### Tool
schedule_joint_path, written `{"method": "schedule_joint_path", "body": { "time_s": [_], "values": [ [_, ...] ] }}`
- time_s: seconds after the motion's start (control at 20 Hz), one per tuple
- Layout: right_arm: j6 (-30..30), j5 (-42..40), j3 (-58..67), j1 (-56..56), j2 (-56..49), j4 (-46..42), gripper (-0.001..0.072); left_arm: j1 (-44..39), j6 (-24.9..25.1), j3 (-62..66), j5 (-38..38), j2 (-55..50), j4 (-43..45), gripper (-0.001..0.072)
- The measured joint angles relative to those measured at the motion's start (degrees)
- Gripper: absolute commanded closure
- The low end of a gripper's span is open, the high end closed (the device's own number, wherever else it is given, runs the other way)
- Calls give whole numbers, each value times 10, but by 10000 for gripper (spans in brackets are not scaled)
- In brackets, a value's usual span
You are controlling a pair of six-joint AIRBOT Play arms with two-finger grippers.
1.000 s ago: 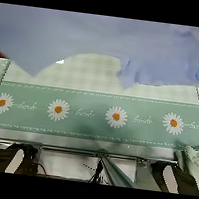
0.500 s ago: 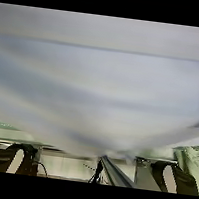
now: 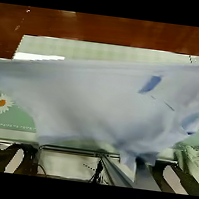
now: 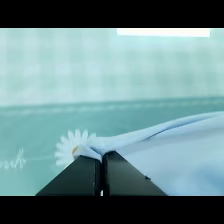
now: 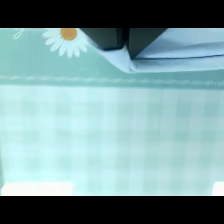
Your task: Fold the shirts.
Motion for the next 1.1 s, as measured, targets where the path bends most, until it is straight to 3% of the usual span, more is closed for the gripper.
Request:
{"method": "schedule_joint_path", "body": {
  "time_s": [0.25, 0.5, 0.75, 0.95, 1.1],
  "values": [
    [-5, -15, 0, 42, -193, 3, 686, -3, 35, -82, 99, -149, -15, 685],
    [-2, -195, 0, 103, -317, -1, 687, -23, 76, -101, 245, -308, -59, 684],
    [0, -405, 0, 157, -385, -18, 686, -68, 99, -105, 449, -407, -81, 684],
    [2, -482, 0, 181, -424, -65, 686, -101, 126, -106, 592, -461, -87, 684],
    [5, -492, 0, 187, -449, -88, 686, -113, 134, -106, 634, -492, -89, 683]
  ]
}}
